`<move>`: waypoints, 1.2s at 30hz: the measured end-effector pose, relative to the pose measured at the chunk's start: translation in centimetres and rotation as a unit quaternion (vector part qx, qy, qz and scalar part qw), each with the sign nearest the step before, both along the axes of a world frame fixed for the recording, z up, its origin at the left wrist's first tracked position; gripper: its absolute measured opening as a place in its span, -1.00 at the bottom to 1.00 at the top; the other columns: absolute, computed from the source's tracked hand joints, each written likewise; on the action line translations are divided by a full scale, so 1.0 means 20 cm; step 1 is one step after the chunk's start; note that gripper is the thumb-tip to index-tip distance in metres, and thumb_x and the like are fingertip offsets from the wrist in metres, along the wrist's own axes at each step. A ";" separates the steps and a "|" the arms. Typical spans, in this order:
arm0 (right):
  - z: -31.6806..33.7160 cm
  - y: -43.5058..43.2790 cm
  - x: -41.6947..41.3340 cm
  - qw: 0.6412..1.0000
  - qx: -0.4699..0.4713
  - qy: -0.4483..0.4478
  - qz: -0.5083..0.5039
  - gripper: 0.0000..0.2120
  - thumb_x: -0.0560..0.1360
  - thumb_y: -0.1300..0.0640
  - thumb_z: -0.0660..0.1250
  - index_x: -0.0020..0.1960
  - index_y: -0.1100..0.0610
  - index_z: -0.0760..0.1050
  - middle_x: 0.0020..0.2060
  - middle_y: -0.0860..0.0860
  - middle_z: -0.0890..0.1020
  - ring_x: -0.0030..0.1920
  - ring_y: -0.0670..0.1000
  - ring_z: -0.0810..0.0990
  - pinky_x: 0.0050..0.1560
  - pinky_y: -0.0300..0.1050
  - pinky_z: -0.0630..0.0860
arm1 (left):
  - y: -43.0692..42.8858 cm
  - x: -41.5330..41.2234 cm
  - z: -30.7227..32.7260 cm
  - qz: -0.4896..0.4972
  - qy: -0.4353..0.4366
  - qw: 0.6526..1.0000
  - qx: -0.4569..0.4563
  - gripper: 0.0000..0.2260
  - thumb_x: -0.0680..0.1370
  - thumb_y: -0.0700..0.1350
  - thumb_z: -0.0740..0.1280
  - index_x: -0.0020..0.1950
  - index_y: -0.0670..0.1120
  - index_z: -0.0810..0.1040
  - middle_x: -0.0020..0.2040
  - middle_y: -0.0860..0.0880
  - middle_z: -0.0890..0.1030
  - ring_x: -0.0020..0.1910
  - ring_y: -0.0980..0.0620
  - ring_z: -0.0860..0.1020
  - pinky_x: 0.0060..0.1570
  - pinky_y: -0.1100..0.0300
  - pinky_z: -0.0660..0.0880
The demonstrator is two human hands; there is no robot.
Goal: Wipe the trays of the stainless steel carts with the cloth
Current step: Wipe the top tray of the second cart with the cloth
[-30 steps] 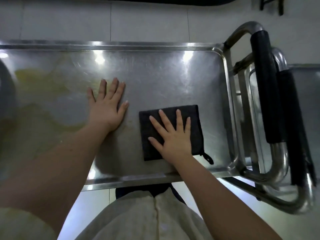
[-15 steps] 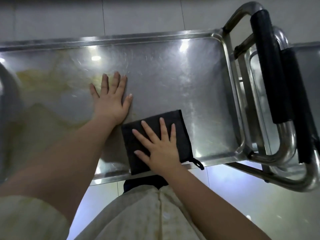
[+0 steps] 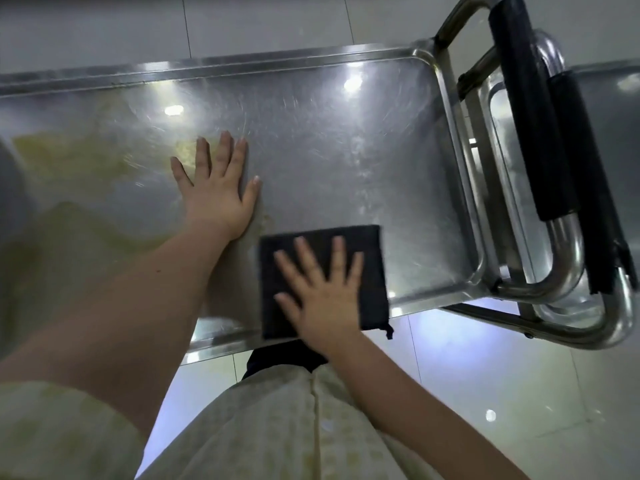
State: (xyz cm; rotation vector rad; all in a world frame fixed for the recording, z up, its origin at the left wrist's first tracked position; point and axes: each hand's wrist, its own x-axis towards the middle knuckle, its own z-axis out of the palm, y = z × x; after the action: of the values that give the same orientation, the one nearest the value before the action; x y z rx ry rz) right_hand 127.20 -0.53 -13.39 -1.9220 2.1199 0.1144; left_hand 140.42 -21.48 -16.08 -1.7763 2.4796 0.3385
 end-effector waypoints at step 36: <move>-0.02 -0.18 0.13 0.997 -0.020 0.041 0.058 -0.40 0.56 -0.33 -0.04 0.57 -0.22 0.01 0.58 -0.10 0.06 0.55 0.32 -0.09 0.39 0.53 -0.12 | -0.09 0.96 0.09 -0.030 -0.039 0.998 0.034 -0.42 0.55 0.35 -0.23 0.57 0.26 -0.16 0.61 0.09 -0.14 0.58 -0.12 -0.17 0.40 -0.39 -0.24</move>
State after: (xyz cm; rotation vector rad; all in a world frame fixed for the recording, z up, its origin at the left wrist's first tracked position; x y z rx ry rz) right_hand 129.78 -4.13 -13.85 -2.0987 2.0750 0.1769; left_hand 159.64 -23.30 -14.35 -1.6546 2.4316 0.3382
